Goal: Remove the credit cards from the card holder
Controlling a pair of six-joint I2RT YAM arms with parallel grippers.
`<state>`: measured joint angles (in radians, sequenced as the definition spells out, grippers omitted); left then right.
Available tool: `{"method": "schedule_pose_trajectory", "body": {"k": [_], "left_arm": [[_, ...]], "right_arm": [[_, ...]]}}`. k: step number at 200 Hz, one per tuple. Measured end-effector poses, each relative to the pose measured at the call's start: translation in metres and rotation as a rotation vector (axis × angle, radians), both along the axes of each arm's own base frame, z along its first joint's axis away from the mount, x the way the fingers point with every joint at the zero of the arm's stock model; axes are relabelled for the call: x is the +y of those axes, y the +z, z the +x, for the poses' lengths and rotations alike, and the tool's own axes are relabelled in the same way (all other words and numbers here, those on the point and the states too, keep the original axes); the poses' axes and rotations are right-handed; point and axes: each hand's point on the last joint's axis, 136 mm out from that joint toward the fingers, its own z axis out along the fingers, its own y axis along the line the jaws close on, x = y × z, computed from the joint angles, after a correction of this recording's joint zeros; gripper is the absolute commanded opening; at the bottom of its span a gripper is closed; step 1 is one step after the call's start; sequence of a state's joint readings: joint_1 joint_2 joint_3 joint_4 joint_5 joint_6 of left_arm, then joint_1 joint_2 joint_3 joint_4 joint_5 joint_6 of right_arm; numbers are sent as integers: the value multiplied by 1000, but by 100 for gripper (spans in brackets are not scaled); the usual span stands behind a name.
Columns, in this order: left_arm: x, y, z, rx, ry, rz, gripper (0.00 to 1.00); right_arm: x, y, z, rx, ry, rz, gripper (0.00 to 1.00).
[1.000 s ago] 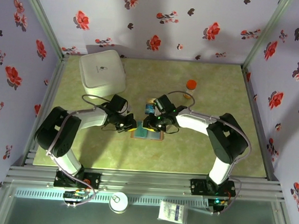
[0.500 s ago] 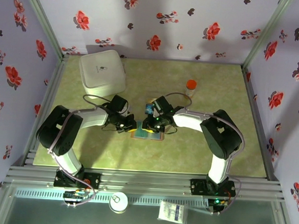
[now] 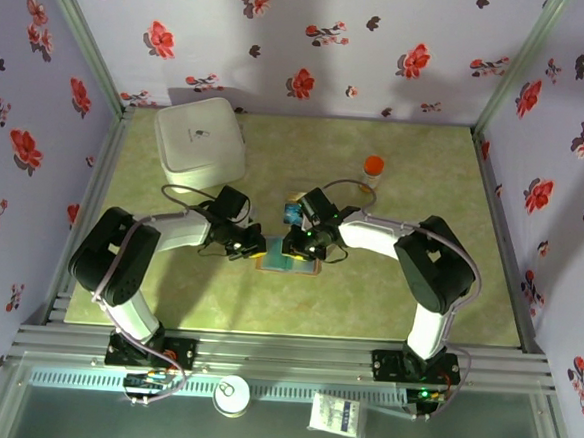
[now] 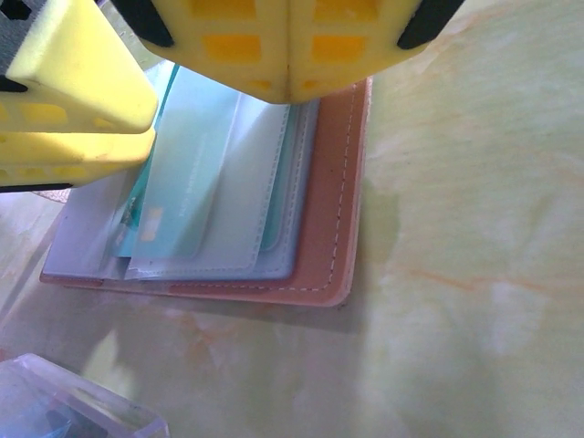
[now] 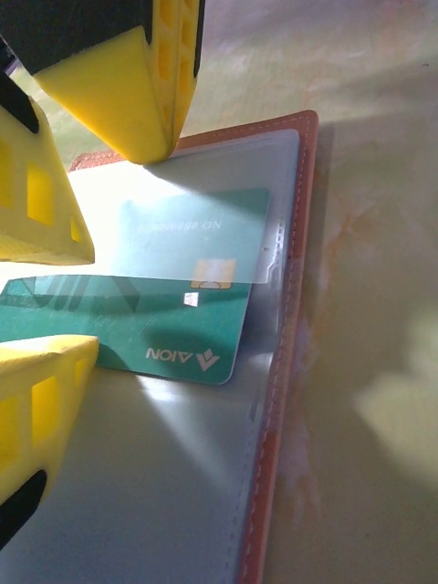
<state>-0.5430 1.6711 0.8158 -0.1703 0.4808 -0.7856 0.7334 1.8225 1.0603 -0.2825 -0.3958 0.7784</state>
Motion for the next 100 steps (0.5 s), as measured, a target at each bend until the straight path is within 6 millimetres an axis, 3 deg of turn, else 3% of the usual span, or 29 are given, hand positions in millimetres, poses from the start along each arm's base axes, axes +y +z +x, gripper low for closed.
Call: {"method": "schedule_pose_trajectory", "body": {"k": [54, 100], "left_arm": [[-3, 22, 4, -52, 3, -33, 1], [-10, 21, -4, -45, -20, -34, 0]], "right_arm": [[2, 23, 2, -42, 0, 37, 28], [1, 27, 3, -50, -2, 40, 28]]}}
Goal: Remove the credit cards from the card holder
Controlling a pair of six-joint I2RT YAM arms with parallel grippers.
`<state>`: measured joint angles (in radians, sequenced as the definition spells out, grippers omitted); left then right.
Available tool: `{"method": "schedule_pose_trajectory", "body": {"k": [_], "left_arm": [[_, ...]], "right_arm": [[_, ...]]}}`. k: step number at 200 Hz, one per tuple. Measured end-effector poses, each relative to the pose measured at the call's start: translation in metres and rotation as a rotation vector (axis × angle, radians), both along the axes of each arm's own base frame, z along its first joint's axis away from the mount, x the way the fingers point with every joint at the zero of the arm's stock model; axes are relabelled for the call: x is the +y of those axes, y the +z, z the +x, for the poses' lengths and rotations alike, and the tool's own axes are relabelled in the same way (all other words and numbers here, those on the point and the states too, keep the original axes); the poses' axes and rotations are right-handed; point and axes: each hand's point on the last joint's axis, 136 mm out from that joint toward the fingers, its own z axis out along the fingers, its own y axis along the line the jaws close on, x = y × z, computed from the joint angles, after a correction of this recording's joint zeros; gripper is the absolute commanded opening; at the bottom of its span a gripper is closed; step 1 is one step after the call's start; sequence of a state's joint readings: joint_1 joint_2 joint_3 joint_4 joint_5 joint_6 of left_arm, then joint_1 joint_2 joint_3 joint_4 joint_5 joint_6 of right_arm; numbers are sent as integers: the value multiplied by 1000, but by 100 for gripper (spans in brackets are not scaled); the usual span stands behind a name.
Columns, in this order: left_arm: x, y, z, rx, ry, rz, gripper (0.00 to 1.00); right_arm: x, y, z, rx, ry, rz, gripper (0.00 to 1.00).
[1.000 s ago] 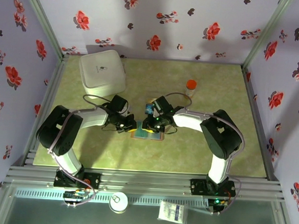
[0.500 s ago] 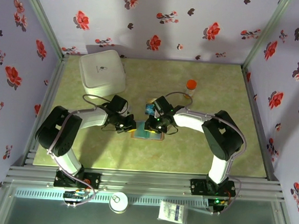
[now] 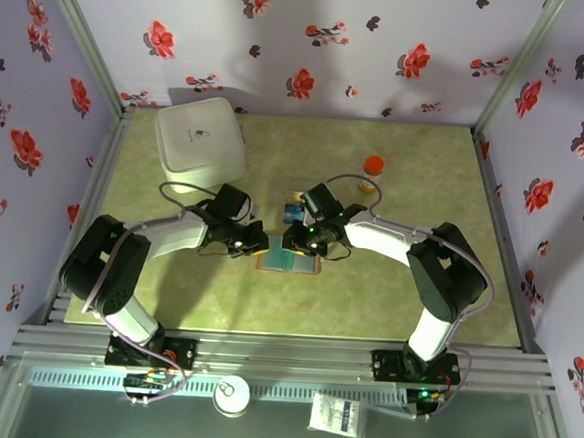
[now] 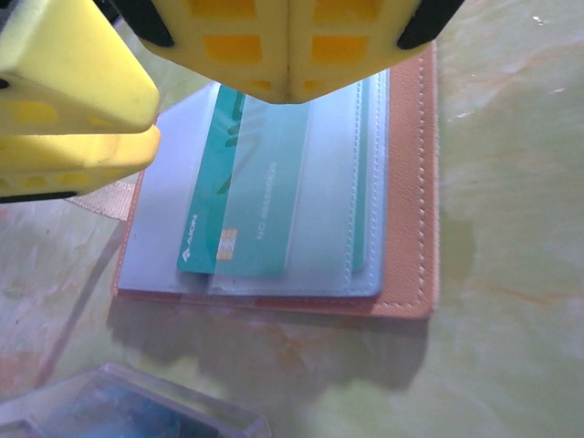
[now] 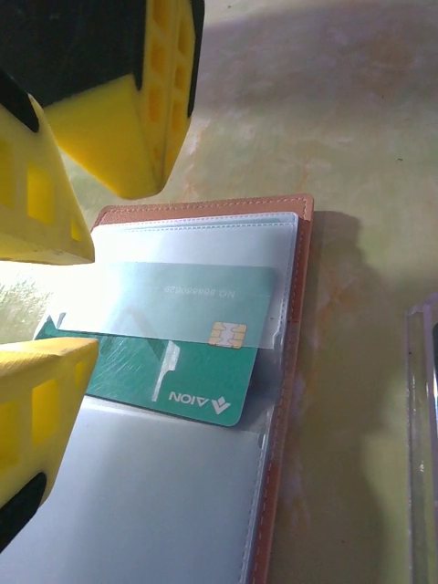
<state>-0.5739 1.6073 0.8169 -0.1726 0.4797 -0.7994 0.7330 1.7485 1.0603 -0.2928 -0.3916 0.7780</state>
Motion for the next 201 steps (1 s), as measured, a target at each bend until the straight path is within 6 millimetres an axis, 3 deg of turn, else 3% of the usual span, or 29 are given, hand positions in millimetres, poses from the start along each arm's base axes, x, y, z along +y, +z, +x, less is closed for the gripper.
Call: {"method": "schedule_pose_trajectory", "body": {"k": [51, 201], "left_arm": [[-4, -14, -4, 29, -15, 25, 0], [-1, -23, -3, 34, -3, 57, 0]], "right_arm": [[-3, -3, 2, -3, -9, -15, 28], [-10, -28, 1, 46, -21, -57, 26]]}}
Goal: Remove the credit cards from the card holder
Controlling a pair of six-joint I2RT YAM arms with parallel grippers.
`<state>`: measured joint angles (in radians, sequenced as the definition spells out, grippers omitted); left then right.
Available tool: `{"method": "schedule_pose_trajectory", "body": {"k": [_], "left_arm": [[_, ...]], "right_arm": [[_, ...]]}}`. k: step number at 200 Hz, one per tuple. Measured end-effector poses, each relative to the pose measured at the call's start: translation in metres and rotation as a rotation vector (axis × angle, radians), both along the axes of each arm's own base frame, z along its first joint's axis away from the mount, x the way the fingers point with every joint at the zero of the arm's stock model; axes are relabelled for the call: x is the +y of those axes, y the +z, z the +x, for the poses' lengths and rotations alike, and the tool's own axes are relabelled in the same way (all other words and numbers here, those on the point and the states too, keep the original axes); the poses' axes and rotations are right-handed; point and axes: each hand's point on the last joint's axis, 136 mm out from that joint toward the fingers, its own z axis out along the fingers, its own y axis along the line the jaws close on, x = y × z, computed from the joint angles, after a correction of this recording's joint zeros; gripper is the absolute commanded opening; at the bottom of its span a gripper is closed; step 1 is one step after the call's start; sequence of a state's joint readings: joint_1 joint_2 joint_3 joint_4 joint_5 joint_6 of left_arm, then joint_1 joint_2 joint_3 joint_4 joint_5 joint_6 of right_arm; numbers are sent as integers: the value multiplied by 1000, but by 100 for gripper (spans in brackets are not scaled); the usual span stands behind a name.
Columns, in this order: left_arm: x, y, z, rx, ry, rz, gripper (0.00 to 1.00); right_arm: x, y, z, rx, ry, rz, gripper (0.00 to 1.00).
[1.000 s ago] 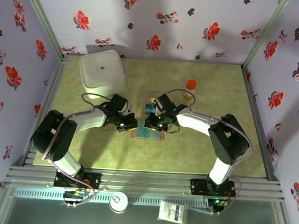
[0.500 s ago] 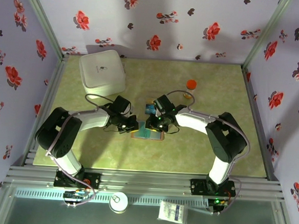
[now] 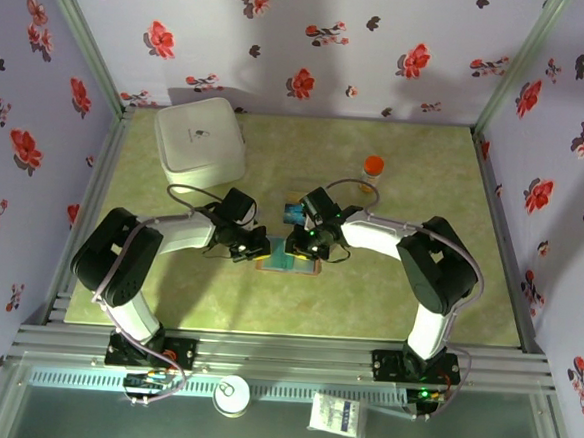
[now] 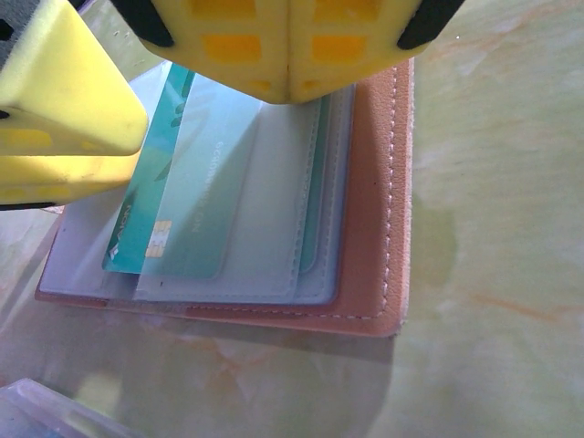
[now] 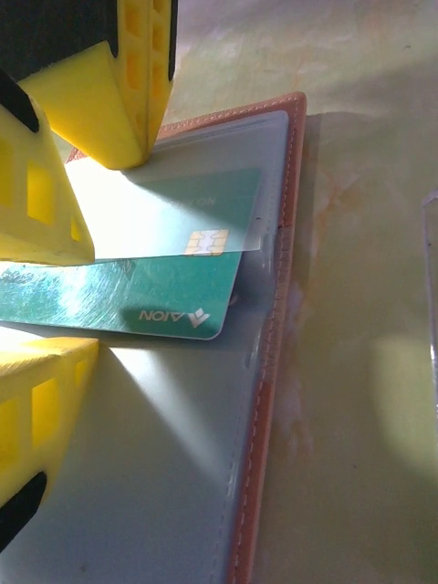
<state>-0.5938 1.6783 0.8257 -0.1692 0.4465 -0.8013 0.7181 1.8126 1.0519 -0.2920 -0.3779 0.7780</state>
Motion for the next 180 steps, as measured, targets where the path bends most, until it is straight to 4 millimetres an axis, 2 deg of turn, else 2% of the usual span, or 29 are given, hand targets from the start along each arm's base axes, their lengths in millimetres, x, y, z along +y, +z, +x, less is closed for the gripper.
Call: {"method": "schedule_pose_trajectory", "body": {"k": [142, 180], "left_arm": [[0, 0, 0, 0, 0, 0, 0], [0, 0, 0, 1, 0, 0, 0]], "right_arm": [[11, 0, 2, -1, -31, 153, 11], [7, 10, 3, -26, -38, 173, 8]]}}
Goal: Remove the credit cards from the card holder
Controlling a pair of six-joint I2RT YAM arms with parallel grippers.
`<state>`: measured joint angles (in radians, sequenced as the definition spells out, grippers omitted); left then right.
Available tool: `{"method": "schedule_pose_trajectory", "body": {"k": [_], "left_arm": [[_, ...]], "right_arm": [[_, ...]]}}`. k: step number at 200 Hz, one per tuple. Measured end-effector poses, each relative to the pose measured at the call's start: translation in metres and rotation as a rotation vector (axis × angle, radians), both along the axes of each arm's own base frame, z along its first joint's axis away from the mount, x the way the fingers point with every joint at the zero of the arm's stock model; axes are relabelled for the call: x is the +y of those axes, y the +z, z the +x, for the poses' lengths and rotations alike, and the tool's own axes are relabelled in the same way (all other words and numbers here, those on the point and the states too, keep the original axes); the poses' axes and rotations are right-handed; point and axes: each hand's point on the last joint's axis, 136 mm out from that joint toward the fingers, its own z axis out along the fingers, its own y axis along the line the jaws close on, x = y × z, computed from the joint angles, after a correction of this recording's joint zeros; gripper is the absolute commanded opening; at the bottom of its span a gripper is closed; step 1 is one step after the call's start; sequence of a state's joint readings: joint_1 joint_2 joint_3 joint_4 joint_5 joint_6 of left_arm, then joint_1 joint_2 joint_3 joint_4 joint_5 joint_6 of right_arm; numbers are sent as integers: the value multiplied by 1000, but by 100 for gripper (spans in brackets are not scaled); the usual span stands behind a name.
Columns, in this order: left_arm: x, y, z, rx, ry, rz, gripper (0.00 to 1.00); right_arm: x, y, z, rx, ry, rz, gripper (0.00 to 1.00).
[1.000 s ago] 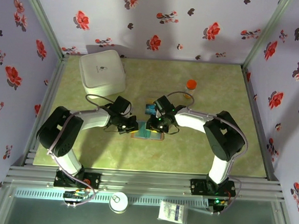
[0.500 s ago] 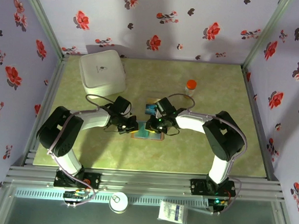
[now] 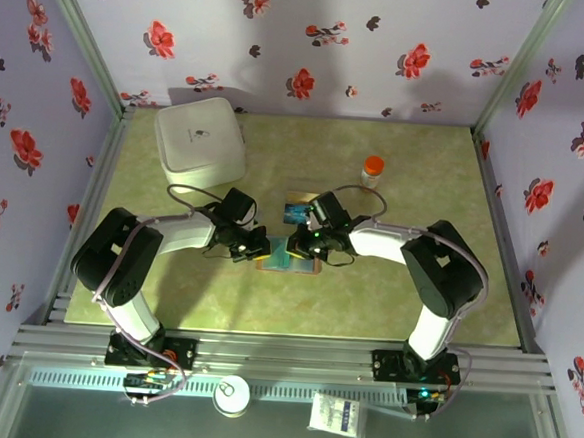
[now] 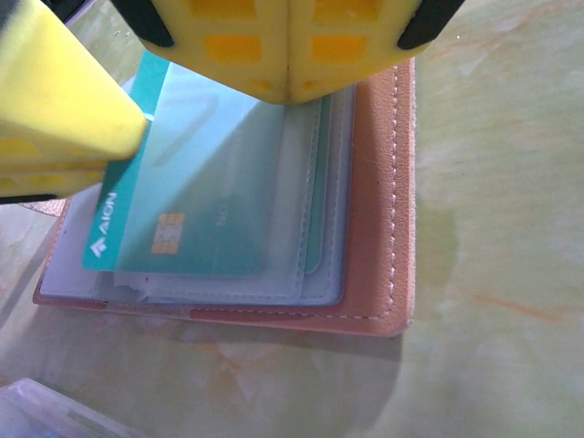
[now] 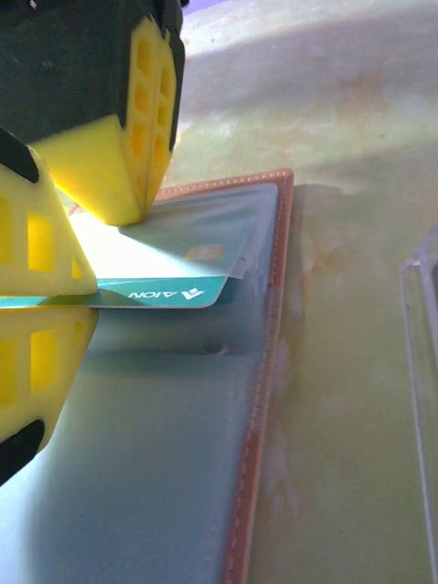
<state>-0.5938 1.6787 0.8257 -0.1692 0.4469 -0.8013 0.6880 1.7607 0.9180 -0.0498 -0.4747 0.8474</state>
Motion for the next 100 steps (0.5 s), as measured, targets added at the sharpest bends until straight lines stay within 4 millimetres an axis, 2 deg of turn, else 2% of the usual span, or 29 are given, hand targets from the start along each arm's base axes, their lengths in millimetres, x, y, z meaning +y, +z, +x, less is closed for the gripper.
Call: {"method": "schedule_pose_trajectory", "body": {"k": [63, 100], "left_arm": [[0, 0, 0, 0, 0, 0, 0], [0, 0, 0, 1, 0, 0, 0]], "right_arm": [[-29, 21, 1, -46, -33, -32, 7], [-47, 29, -6, -68, -17, -96, 6]]}}
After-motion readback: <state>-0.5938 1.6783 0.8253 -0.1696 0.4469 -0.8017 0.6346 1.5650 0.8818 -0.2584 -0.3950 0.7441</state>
